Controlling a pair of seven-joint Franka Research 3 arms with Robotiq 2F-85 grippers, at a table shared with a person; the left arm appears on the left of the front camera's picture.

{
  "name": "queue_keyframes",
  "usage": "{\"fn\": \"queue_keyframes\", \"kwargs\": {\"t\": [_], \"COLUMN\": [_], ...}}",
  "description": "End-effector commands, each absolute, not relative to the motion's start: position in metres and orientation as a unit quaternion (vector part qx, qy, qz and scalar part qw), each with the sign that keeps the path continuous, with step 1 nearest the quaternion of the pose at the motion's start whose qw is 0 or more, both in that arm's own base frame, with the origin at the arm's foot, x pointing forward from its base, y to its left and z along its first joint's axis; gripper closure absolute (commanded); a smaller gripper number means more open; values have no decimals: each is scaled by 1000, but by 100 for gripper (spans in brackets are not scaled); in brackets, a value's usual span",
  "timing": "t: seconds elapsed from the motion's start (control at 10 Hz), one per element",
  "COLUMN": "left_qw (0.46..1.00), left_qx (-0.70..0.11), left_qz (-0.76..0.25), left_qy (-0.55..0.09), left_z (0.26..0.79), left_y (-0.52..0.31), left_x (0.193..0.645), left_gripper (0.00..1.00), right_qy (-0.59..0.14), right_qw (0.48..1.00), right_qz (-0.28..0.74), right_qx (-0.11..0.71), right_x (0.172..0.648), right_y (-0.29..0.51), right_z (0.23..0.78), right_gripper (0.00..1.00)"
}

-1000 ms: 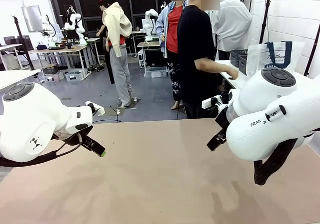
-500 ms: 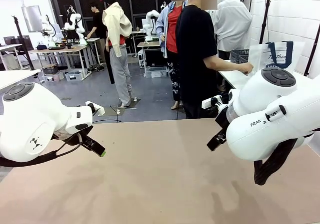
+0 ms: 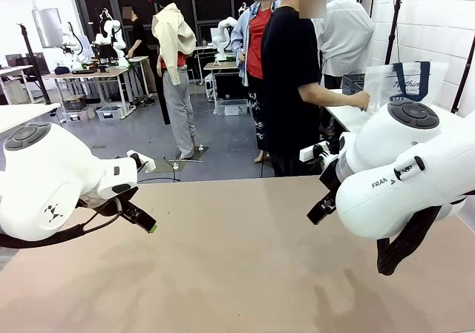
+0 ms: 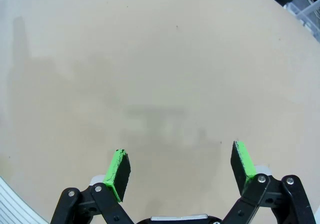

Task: Transfer purchased items from the store into the shopping bag.
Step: Open the Reusable shopping bag in the center of the table.

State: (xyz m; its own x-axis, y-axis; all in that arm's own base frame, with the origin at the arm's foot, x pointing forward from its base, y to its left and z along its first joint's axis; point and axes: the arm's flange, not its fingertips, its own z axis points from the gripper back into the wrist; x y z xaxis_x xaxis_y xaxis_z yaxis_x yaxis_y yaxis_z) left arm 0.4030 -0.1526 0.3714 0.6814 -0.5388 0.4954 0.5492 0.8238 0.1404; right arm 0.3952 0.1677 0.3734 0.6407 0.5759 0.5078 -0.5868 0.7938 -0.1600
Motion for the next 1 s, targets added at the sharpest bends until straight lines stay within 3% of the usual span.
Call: {"fn": "queue_keyframes", "kwargs": {"t": [0.0,0.9], "left_qw": [917,917], "left_qx": [-10,-10], "left_qz": [-295,-295], "left_qy": [-267,-267], "left_z": [371,371], "left_y": [-151,-151], "left_x": [403,403], "left_gripper": [0,0], "right_qy": [-277,-277], "right_qw": [906,906], "right_qz": [321,321], "right_qx": [10,10], "right_x": [395,395], "right_y": [168,168], "right_z": [373,373], "right_gripper": [0,0]}}
